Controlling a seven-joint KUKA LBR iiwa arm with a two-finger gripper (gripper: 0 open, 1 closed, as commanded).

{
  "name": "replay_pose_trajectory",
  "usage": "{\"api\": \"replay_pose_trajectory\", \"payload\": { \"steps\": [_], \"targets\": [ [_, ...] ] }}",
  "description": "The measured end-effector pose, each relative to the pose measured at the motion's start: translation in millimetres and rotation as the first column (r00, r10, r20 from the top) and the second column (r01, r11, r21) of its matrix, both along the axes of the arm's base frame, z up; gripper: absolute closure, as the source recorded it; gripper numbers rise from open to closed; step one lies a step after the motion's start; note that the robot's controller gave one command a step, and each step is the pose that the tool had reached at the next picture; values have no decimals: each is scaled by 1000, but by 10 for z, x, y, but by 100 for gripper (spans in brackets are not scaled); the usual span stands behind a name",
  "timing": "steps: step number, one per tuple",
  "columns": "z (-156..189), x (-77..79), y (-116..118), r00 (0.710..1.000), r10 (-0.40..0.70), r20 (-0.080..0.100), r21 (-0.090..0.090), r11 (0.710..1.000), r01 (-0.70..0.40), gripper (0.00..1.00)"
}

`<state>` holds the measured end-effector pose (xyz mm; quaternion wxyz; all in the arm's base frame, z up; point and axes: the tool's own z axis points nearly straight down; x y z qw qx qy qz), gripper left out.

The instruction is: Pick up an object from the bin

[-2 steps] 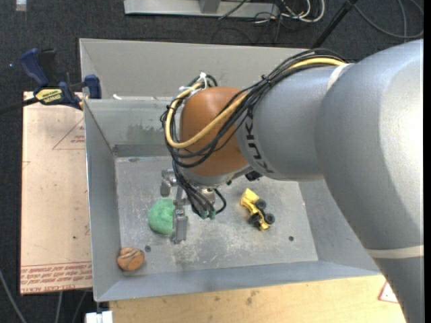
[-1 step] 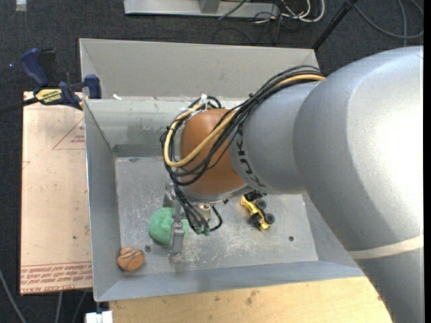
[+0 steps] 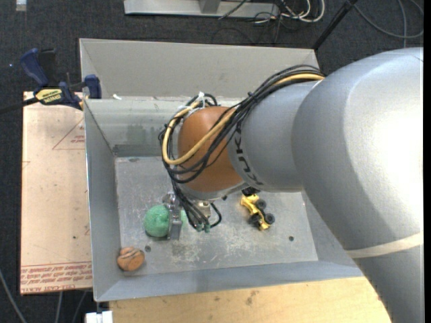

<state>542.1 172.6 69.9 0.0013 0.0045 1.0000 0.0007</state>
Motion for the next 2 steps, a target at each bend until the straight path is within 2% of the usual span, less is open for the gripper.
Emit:
{"api": "replay_pose_trajectory", "payload": {
  "steps": [2],
  "targets": [
    [26,-8,-3,1000,-1,-3,-1,1000,1,100]
  ]
}}
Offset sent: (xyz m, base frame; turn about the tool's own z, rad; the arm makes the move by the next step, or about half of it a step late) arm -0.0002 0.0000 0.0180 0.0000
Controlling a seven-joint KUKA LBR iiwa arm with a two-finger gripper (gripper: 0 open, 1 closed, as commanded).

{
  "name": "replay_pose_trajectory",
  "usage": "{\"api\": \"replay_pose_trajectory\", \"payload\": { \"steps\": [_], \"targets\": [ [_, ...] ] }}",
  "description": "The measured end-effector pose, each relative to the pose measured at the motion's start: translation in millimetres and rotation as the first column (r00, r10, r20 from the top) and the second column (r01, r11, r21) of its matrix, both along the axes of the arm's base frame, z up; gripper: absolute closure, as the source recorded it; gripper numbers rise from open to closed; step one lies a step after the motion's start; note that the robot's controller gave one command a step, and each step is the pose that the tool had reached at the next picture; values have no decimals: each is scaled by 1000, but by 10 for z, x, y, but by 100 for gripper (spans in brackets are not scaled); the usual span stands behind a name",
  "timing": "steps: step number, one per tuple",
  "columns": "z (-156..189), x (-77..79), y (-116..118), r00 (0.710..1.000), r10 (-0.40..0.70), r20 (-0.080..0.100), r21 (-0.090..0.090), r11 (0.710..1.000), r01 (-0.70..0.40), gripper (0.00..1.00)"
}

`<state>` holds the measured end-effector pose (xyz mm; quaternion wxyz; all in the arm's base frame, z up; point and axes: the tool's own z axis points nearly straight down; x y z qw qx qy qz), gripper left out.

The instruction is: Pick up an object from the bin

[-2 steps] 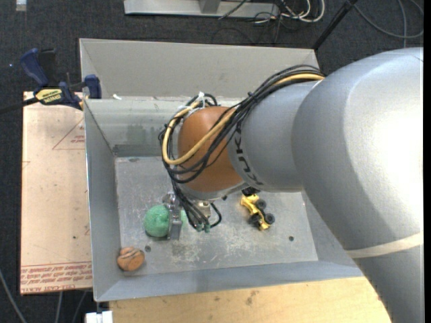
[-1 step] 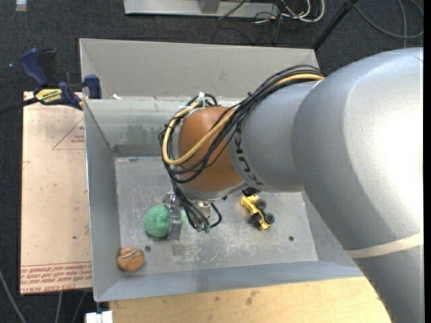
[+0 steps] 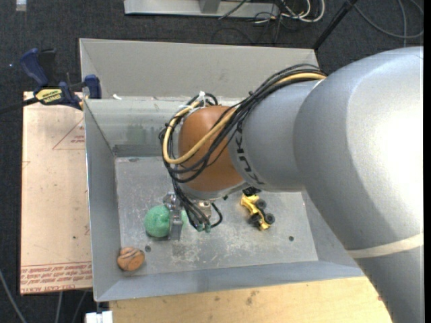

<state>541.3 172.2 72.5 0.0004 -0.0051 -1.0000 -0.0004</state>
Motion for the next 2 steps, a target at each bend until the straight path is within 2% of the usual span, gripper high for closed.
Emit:
{"api": "replay_pose_trajectory", "payload": {
  "steps": [2],
  "targets": [
    [296,-18,-4,1000,-1,-5,-2,1000,1,100]
  ]
}}
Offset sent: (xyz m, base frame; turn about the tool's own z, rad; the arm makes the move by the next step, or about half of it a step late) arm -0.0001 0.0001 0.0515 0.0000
